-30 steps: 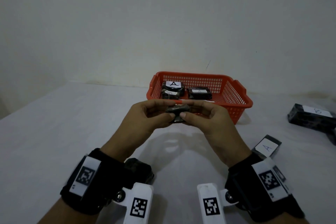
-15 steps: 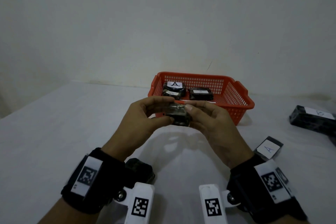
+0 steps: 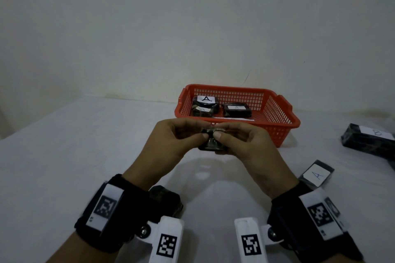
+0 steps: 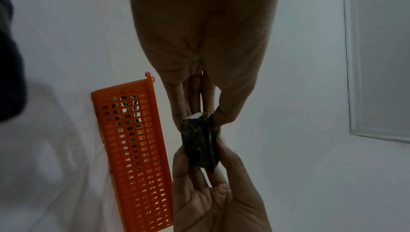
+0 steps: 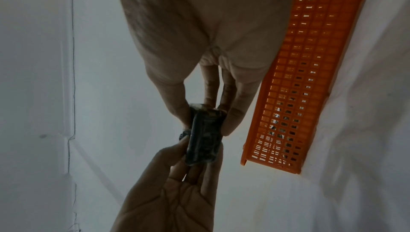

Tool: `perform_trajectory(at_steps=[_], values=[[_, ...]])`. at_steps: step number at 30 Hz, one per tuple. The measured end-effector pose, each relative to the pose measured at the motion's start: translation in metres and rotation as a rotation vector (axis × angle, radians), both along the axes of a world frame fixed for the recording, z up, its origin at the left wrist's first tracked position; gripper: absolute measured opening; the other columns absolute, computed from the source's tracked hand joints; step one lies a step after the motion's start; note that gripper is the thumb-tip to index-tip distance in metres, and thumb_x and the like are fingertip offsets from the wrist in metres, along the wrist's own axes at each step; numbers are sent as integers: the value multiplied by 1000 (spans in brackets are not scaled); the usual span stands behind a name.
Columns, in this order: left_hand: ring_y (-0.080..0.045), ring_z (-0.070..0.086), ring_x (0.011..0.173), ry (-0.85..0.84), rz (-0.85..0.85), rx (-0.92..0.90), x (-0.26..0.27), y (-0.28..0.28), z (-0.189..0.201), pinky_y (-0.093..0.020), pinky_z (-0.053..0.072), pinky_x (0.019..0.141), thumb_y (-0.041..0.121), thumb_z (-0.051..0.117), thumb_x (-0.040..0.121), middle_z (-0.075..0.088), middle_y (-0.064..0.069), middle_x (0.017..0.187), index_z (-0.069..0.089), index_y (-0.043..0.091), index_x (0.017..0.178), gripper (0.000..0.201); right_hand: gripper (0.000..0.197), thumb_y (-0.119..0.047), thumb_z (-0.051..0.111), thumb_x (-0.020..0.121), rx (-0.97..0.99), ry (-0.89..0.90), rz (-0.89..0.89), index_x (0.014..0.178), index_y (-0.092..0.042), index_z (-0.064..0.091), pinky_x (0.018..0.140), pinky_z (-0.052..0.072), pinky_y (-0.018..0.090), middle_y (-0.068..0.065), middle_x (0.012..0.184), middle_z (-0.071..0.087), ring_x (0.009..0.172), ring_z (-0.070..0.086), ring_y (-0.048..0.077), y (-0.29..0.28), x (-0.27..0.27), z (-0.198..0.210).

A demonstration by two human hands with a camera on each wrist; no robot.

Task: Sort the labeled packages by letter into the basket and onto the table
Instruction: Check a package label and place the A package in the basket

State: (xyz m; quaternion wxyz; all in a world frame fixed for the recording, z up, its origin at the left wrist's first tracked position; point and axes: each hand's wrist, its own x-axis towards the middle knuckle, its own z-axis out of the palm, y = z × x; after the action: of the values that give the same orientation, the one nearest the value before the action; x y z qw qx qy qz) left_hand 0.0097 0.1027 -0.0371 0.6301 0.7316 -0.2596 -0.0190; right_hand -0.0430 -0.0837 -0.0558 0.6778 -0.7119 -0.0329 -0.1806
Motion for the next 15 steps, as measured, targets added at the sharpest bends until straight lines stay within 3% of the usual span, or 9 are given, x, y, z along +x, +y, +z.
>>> perform_trajectory(at_steps=[3,10,13,15], values=[[-13,76,97,8,-21,6,-1,-1,0,-31,60,90,8,73,88,79,1,101,76,17,110,24,20,-11,75,90,-7,-36,-10,110,-9,77,78,64,30,7,105,80,100,77,21,-2,-1,1],[-18,75,98,44,10,-6,4,1,0,-34,61,88,8,72,88,78,-1,102,76,17,107,21,32,-3,79,85,-8,-84,-20,115,-12,76,93,62,34,4,107,81,104,77,17,-4,-1,0],[-20,76,97,31,31,-3,5,2,-1,-34,63,82,8,74,88,78,0,101,76,18,105,20,35,-16,81,81,34,-98,-14,115,-13,75,97,60,33,1,109,81,107,76,15,-4,-2,3],[-19,75,98,26,46,-33,6,3,-1,-35,61,87,7,75,86,79,0,102,76,18,106,22,40,-29,75,82,89,-72,38,117,-10,75,97,59,36,6,112,80,110,75,21,-3,-1,3]])
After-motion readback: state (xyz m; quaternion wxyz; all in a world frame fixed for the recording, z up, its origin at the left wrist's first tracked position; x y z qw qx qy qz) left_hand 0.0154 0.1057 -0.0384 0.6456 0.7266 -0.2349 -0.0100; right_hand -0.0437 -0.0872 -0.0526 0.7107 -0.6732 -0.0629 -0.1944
